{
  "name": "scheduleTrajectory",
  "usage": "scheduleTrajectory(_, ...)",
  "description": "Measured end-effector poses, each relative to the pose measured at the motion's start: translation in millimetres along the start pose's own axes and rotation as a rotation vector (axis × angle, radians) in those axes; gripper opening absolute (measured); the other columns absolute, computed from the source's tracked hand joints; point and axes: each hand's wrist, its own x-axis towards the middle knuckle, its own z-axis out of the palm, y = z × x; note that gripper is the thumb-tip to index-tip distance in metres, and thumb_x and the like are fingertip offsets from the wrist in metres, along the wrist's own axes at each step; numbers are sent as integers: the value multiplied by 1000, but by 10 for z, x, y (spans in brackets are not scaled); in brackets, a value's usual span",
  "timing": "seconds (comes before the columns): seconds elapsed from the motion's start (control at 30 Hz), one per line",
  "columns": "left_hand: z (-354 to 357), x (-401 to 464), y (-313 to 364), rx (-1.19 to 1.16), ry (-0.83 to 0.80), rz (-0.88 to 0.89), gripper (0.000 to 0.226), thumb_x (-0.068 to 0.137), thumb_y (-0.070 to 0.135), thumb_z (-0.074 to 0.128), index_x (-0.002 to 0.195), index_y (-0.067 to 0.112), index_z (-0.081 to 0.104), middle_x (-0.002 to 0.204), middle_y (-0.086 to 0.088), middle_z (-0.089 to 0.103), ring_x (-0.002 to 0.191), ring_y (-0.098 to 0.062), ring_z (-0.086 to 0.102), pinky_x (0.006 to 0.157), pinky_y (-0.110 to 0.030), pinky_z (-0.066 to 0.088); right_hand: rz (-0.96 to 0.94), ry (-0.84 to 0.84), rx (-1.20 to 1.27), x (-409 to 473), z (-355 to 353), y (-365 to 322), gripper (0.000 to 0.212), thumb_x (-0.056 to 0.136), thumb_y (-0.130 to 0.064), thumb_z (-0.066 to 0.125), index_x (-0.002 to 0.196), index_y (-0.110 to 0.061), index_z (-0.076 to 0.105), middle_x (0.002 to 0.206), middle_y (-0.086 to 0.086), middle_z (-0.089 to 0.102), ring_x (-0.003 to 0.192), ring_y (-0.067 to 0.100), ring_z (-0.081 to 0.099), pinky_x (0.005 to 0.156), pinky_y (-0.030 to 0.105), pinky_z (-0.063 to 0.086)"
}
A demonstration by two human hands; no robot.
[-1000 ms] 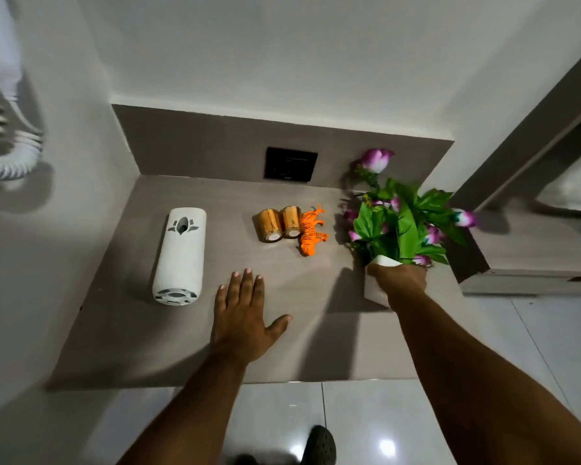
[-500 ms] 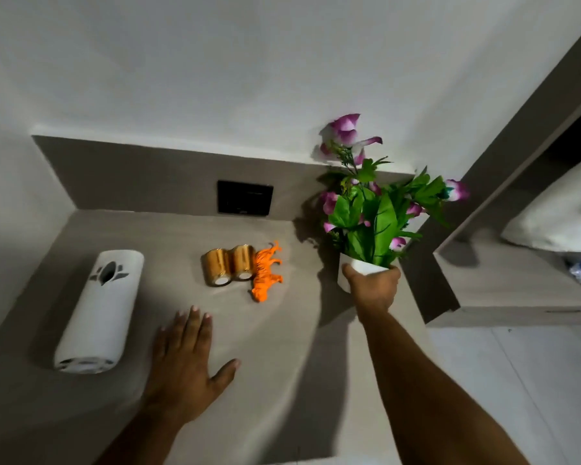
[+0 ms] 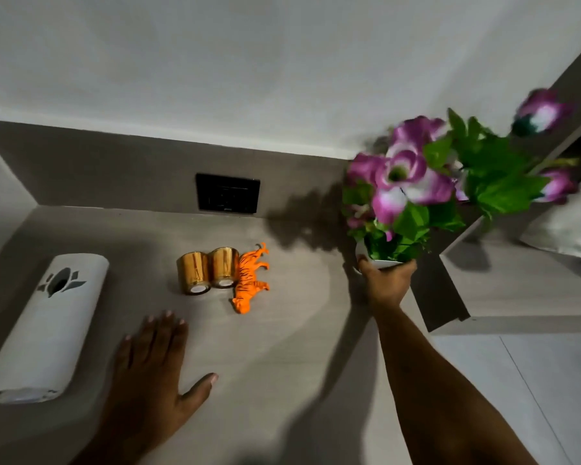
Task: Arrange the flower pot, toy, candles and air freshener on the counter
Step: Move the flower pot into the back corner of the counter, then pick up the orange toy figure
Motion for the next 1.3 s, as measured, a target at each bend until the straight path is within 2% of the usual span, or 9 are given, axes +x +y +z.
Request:
scheduleTrajectory(0.17,-42,-4,25,-13,-3,-5,104,75,82,12,141,8,43,152,-18,38,141,-38,33,110,-60,25,0,-21,11,85,67,-28,92,65,-14,90,140,-6,38,132,14,59,118,28,60,103,37,49)
scheduleTrajectory(0.3,-67,-12,45,-13,0,-6,104,76,82,12,141,8,44,151,-18,40,141,-38,33,110,-60,25,-9,-31,16,99,78,-14,89,65,-13,91,137,-6,39,131,15,60,117,28,61,99,31,48)
scheduleTrajectory(0.6,-8,-13,23,-7,6,-2,102,77,81,14,142,7,41,151,-19,39,140,-39,33,110,-59,25,-32,-77,-8,86,89,0,97,65,-18,92,143,-9,33,138,14,56,125,31,56,109,43,46)
scheduleTrajectory(0.77,-12,-19,17,-9,23,3,100,77,80,18,139,6,45,149,-20,42,138,-40,36,109,-60,26,22,-137,-54,-93,0,-67,121,69,-22,91,156,-9,8,155,16,37,142,28,38,120,41,32)
scheduleTrajectory(0.8,-18,-17,22,-8,22,5,100,77,80,20,139,6,46,148,-20,43,138,-41,36,109,-60,27,63,-124,-97,-191,-11,-82,119,72,-25,89,157,-7,7,157,16,33,145,30,34,121,41,27)
scheduleTrajectory(0.87,-39,-28,23,-5,23,9,99,78,79,21,138,5,46,148,-21,43,138,-41,36,109,-60,27,94,-99,-179,-501,10,-120,101,78,-30,83,154,-6,21,155,17,37,144,34,36,119,39,27)
scheduleTrajectory(1.0,-62,-46,12,-12,30,16,97,79,78,22,141,6,42,150,-21,40,140,-41,34,111,-60,26,-32,-246,-236,-1239,275,-289,56,90,-33,71,135,-4,54,132,17,59,118,31,60,104,35,45)
scheduleTrajectory(1.07,-51,-48,4,-15,27,17,96,78,78,26,142,7,40,152,-20,38,141,-40,32,111,-59,25,-88,-348,-273,-1478,472,-458,54,91,-36,69,132,-3,58,129,17,62,114,29,61,97,31,45)
scheduleTrajectory(1.3,16,-27,-28,-25,43,6,97,78,80,27,148,12,29,159,-13,26,148,-32,17,117,-56,17,-324,-549,-616,-1876,734,-728,58,84,-43,69,131,-14,52,131,12,51,118,34,51,94,44,48)
